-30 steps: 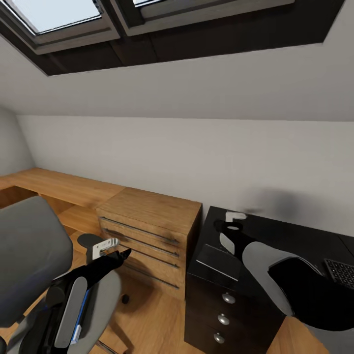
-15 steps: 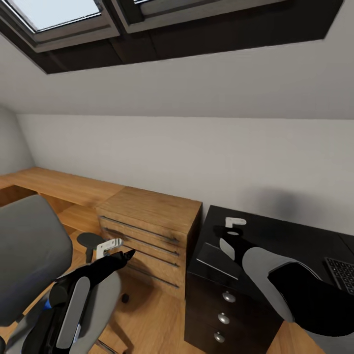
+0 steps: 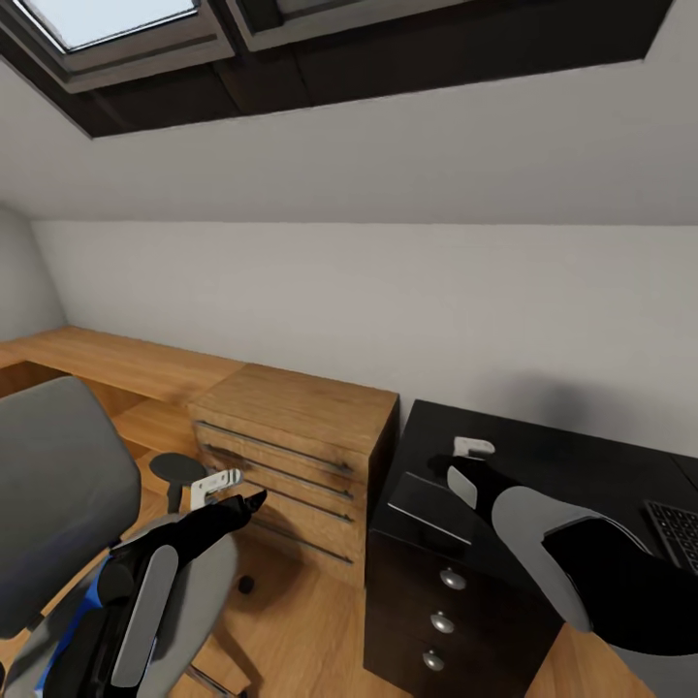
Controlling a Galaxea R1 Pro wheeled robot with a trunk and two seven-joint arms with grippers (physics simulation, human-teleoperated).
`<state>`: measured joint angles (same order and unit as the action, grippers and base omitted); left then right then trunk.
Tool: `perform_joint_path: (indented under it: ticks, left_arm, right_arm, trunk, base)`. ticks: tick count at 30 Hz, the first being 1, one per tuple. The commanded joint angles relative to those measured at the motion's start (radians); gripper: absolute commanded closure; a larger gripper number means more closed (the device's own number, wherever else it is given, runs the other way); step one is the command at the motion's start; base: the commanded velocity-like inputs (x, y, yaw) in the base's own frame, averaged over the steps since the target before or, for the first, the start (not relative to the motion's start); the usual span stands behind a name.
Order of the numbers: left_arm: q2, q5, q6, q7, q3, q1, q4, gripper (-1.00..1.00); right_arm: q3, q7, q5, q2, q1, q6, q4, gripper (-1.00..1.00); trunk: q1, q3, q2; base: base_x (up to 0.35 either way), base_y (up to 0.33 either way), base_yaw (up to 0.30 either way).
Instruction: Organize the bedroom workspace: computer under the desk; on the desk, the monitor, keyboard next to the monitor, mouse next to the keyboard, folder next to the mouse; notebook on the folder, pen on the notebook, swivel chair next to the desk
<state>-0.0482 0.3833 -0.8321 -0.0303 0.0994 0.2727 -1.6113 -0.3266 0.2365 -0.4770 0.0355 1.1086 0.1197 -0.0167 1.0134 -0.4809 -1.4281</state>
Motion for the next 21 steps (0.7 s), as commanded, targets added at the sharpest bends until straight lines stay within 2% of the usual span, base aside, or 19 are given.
perform_joint_path:
  ticks: [1, 8, 16, 21]
  left_arm:
    - [-0.001, 0.008, -0.006, -0.003, 0.002, 0.001, -0.001, -1.0]
    - [-0.001, 0.008, -0.006, -0.003, 0.002, 0.001, -0.001, -1.0]
    - [0.001, 0.005, -0.004, -0.005, 0.0, 0.0, 0.006, -1.0]
    - [0.001, 0.004, -0.003, -0.006, 0.0, 0.001, 0.008, -1.0]
  right_arm:
    - [-0.008, 0.003, -0.008, -0.002, 0.0, 0.008, -0.002, -1.0]
    - [-0.004, -0.003, -0.014, -0.007, 0.0, 0.014, -0.003, -1.0]
    - [-0.003, -0.006, -0.015, -0.008, 0.0, 0.015, -0.003, -1.0]
    - [-0.003, -0.006, -0.015, -0.008, 0.0, 0.015, -0.003, -1.0]
  trunk:
    - [0.004, -0.004, -0.008]
    - [0.031, -0.026, -0.057]
    - [0.031, -0.026, -0.057]
    - [0.031, -0.026, -0.057]
  base:
    - [0.0, 0.0, 0.0]
    - [0.0, 0.0, 0.0]
    - [0.004, 0.0, 0.0]
    - [0.179, 0.0, 0.0]
